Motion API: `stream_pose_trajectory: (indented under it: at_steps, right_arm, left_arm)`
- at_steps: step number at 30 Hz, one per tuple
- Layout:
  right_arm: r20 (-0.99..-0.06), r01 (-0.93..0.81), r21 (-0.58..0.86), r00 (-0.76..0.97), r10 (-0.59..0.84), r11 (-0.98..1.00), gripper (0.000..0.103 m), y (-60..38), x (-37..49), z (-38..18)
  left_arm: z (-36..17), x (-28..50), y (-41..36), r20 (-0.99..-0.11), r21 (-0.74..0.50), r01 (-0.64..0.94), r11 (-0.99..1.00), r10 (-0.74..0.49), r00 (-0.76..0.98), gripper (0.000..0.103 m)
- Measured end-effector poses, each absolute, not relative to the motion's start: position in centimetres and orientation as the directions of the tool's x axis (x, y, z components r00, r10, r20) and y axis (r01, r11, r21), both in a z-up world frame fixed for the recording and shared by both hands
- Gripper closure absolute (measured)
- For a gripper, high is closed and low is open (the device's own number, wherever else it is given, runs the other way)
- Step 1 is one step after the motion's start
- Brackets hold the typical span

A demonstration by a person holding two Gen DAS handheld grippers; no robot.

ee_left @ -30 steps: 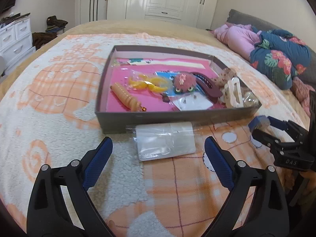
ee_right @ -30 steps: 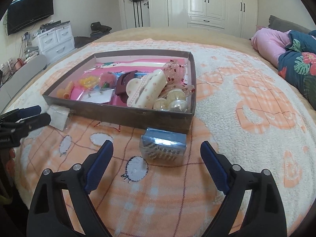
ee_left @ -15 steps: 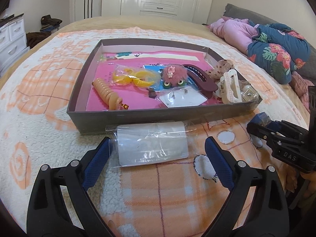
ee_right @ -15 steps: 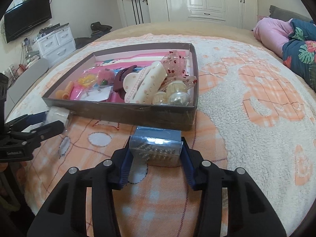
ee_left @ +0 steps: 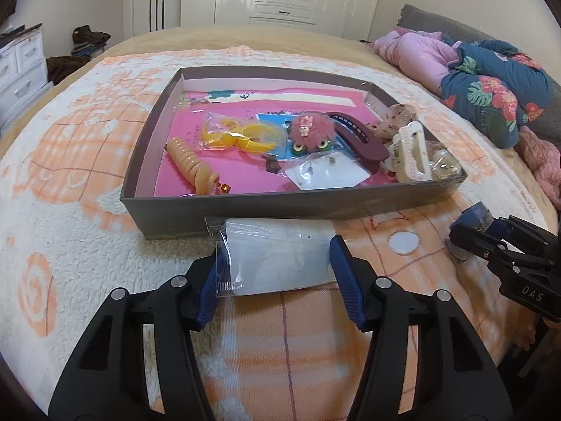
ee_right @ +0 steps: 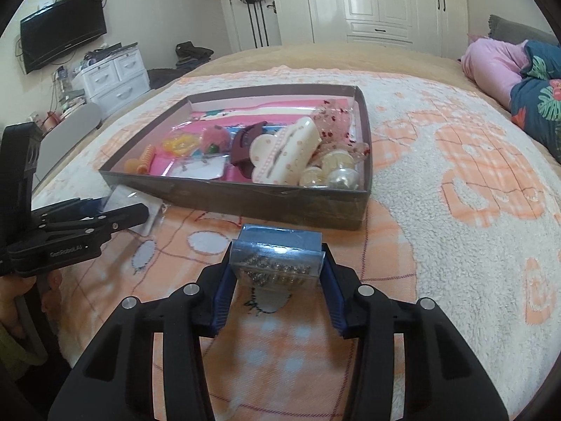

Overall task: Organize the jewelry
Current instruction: 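Grasp the blue metal-toothed clip with the right gripper while the left grasps the clear plastic bag, then carry the blue clip into the tray with the right gripper while the left carries the bag there, opening both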

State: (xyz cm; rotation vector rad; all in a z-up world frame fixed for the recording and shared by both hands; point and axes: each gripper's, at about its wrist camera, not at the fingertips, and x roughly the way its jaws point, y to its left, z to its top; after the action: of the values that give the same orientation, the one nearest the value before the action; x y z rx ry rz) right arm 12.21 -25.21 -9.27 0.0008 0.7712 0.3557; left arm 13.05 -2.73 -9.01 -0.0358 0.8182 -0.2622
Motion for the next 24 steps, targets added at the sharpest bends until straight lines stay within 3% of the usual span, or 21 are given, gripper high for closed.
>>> stream_pose_trajectory:
  at_steps: [8,9,10,24]
  right_arm:
    - [-0.667,-0.349,0.095,0.673,0.319,0.933,0.060,-24.2,11.3,-8.4]
    - [-0.665,-0.352,0.089,0.676,0.318,0.932,0.060,-24.0,11.2,-8.2]
    - [-0.664,-0.354,0.087,0.677,0.319,0.931,0.060,-23.9,11.1,-8.1]
    - [-0.619,-0.416,0.060,0.698,0.360,0.908,0.060,-21.4,10.4,-5.3]
  left_arm:
    - [-7.7,11.3,-2.6,-0.693,-0.172,0.255,0.952,-0.301,0.655,0.064]
    - [-7.3,11.2,-2.4,-0.688,-0.180,0.255,0.950,-0.307,0.658,0.067]
    - [-7.2,11.1,-2.3,-0.683,-0.186,0.253,0.949,-0.310,0.661,0.082]
    - [-3.8,11.0,-0.7,-0.601,-0.216,0.245,0.945,-0.327,0.729,0.084]
